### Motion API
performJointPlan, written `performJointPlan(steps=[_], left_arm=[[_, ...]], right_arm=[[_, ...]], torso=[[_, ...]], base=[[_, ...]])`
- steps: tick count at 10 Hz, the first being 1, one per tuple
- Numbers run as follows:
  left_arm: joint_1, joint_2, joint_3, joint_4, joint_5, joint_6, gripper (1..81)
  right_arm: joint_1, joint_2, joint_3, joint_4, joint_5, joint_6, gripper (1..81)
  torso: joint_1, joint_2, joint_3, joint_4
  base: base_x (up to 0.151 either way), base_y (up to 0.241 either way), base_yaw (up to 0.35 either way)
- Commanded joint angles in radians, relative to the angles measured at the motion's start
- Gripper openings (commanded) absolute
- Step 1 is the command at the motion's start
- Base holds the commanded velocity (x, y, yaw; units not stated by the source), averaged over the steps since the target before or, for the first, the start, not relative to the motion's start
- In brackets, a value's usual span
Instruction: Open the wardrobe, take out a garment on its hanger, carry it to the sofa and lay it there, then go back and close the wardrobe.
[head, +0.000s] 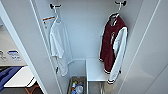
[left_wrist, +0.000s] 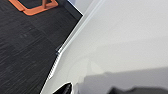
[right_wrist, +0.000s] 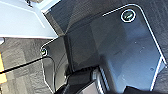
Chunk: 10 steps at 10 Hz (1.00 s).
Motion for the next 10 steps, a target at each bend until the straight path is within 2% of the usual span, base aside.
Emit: performJointPlan(steps=[1, 2, 3, 4, 6, 10], left_arm=[[-0.095, 0.011, -0.08, -0.073, -0.066, 0.034, 81.1], [-0.065, 0.001, -0.079, 0.114, -0.069, 0.036, 81.1], [-0.042, -0.016, -0.066, 0.243, -0.069, 0.019, 81.1], [-0.026, -0.025, -0.053, 0.313, -0.068, 0.019, 81.1], [0.006, -0.029, -0.053, 0.318, -0.065, 0.019, 81.1], [0.078, -0.022, -0.05, 0.35, -0.063, 0.028, 81.1]], right_arm=[[0.043, -0.011, 0.013, -0.013, -0.052, -0.003, 81.1], [0.043, -0.008, 0.008, -0.013, -0.052, -0.003, 81.1], [0.046, -0.003, -0.001, -0.013, -0.051, -0.003, 81.1], [0.048, 0.006, -0.007, -0.013, -0.052, -0.004, 81.1], [0.049, 0.018, -0.007, -0.036, -0.052, -0.004, 81.1], [0.049, 0.024, -0.016, -0.036, -0.049, -0.004, 81.1]], torso=[[0.0, 0.0, 0.0, 0.0], [0.0, 0.0, 0.0, 0.0], [0.0, 0.0, 0.0, 0.0], [0.0, 0.0, 0.0, 0.0], [0.0, 0.0, 0.0, 0.0], [0.0, 0.0, 0.0, 0.0]], base=[[0.0, 0.0, 0.0], [0.0, 0.0, 0.0], [0.0, 0.0, 0.0], [0.0, 0.0, 0.0], [0.0, 0.0, 0.0], [0.0, 0.0, 0.0]])
